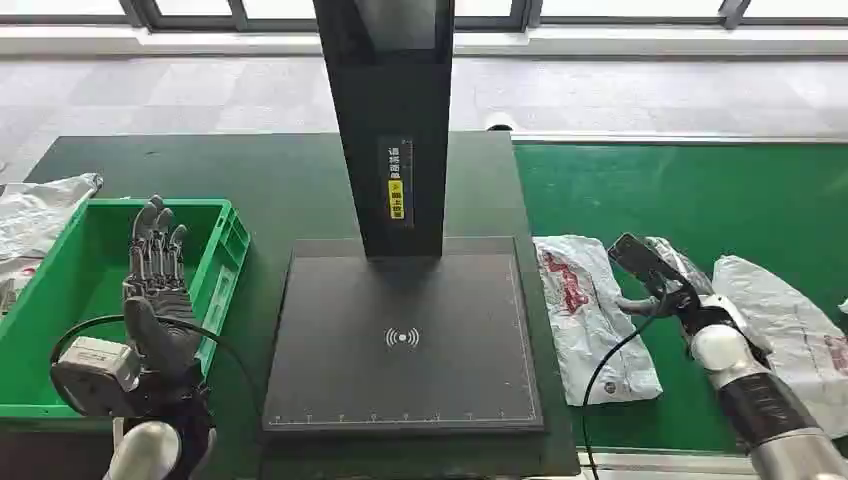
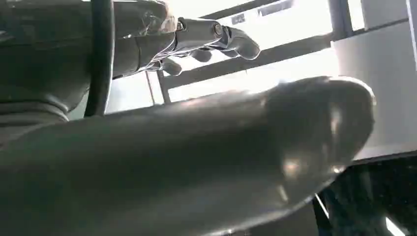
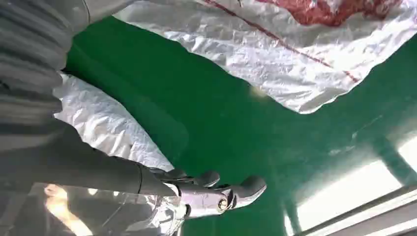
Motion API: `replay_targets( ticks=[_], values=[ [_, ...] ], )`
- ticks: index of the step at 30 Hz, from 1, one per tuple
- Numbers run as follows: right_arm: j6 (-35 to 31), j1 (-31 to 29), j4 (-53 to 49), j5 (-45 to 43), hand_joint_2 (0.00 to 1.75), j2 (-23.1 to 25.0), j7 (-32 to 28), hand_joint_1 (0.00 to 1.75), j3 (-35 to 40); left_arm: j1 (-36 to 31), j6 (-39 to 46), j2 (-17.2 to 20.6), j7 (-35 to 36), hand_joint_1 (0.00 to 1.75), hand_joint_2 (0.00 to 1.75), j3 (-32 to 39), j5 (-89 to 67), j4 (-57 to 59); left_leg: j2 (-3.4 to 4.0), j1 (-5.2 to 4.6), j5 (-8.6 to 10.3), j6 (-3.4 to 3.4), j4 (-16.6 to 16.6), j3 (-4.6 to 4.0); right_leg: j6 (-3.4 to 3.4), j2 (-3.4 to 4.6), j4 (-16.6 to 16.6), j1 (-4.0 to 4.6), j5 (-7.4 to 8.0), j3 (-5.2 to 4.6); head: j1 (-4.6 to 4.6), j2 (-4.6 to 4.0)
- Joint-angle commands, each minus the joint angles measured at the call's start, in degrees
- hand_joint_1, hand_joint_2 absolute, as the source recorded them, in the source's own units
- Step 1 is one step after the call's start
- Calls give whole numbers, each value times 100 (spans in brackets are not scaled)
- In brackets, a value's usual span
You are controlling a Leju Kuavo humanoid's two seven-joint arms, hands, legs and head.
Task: Moved the parcel from conveyor to table for the left to box.
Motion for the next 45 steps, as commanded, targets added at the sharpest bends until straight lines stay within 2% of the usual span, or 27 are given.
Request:
replay_targets(
  ticks=[1, 9, 22, 24, 27, 34, 35, 38, 45],
  values=[
    [-232, -1147, 1470, 233, 175, 954, 161, 0, 549, -284, 7, 78, 93, 0, 0, -276, -58, 277, 47, -5, 13, -1, -12, -1, -3, 46, -2, -4, 24, -22, 0, 0],
    [-231, -1125, 1493, 234, 175, 926, 161, 0, 542, -271, 13, 88, 93, 0, 0, -266, -58, 277, 14, 0, 16, -5, -3, 0, -4, 15, 2, 1, 14, -11, 2, 0],
    [-205, -1155, 1516, 258, 175, 951, 175, 0, 572, -265, 20, 93, 89, 0, 0, -261, -51, 273, 18, -3, 27, -5, -12, -10, -4, 19, -4, -2, 29, -22, 2, 0],
    [17, -1268, 1686, 335, 175, 1036, 375, 0, 709, -283, 54, 108, 87, 0, 0, -262, -48, 299, 13, -1, 17, -6, -2, -4, -2, 14, 3, 0, 19, -13, 4, 0],
    [1146, -1405, 1927, 587, 175, 886, 766, 0, 1307, -455, -8, 160, 92, 0, 0, -358, 50, 469, 26, -3, 28, -6, -11, -9, -6, 27, -2, -2, 32, -25, 4, 0],
    [2121, -1299, 2069, 660, 175, 622, 682, 0, 1878, -623, -15, 119, 68, 0, 0, -455, 148, 633, 0, -3, 31, -6, -5, -6, -5, 0, 1, -2, 24, -15, 2, 0],
    [2497, -1275, 1890, 880, 175, 274, 580, 0, 2276, -675, -40, 109, 83, 0, 0, -492, 163, 672, 0, -4, 38, -5, -11, -12, -6, 1, -5, -3, 32, -22, 2, 2],
    [2609, -1252, 1754, 829, 175, -6, 473, 0, 2324, -699, -18, 85, 85, 0, 0, -494, 165, 691, -24, -5, 38, -3, -2, -22, -5, -24, 1, -4, 27, -23, 2, 0],
    [2680, -1132, 1564, 523, 175, -160, 513, 0, 2372, -631, -116, 91, 101, 0, 0, -429, 161, 616, 7, -9, 38, -4, -9, -17, -5, 6, -5, -8, 38, -28, 4, 0]
  ],
)
